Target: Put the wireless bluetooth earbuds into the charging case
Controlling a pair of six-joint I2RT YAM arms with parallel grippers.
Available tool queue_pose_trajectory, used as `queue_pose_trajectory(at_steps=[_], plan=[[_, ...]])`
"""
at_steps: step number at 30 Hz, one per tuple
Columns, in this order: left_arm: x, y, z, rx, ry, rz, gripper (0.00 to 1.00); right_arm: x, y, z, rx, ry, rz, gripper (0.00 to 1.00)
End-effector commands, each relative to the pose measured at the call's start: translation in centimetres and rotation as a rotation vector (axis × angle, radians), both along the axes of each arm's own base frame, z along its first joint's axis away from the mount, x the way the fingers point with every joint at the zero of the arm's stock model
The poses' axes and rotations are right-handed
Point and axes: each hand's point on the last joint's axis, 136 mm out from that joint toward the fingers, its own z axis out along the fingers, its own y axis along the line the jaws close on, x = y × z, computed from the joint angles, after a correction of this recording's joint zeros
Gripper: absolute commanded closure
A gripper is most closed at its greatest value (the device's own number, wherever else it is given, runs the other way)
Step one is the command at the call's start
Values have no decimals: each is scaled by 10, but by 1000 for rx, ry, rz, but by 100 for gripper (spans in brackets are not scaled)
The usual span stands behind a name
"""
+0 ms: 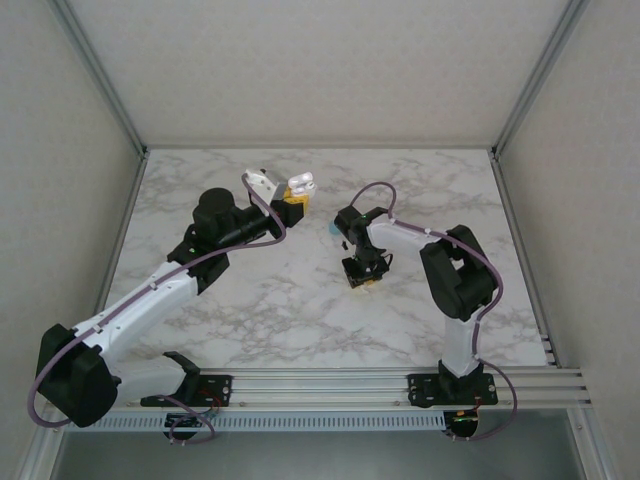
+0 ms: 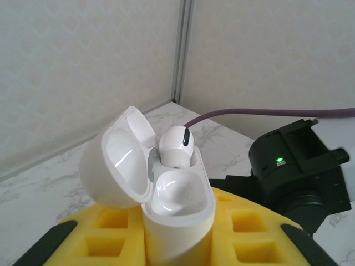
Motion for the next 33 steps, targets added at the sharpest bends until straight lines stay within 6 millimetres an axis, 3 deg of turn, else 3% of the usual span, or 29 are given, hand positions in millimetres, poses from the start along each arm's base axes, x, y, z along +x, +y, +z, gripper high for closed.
queue_pose_trajectory(at_steps=[1,4,7,10,15,21,25,33], plan=[[0,-3,15,-12,-37,-9,98,-6,1,25,26,-37,-30,71],[0,-3,15,-11,-37,-8,98,-2,4,48,72,-94,-48,71],[2,-4,13,-9,-34,-11,98,7,5,85,131,-192,-73,71],[3,-6,9,-7,-29,-15,97,23,10,139,221,-334,-118,71],[9,-12,8,-33,-15,-29,98,47,27,249,480,-608,-186,71],[13,-24,10,-69,-13,-63,98,53,50,351,842,-807,-227,71],[13,-30,11,-83,-12,-78,97,51,64,379,985,-834,-222,71],[11,-37,14,-107,-15,-101,97,55,87,387,1083,-812,-241,71]])
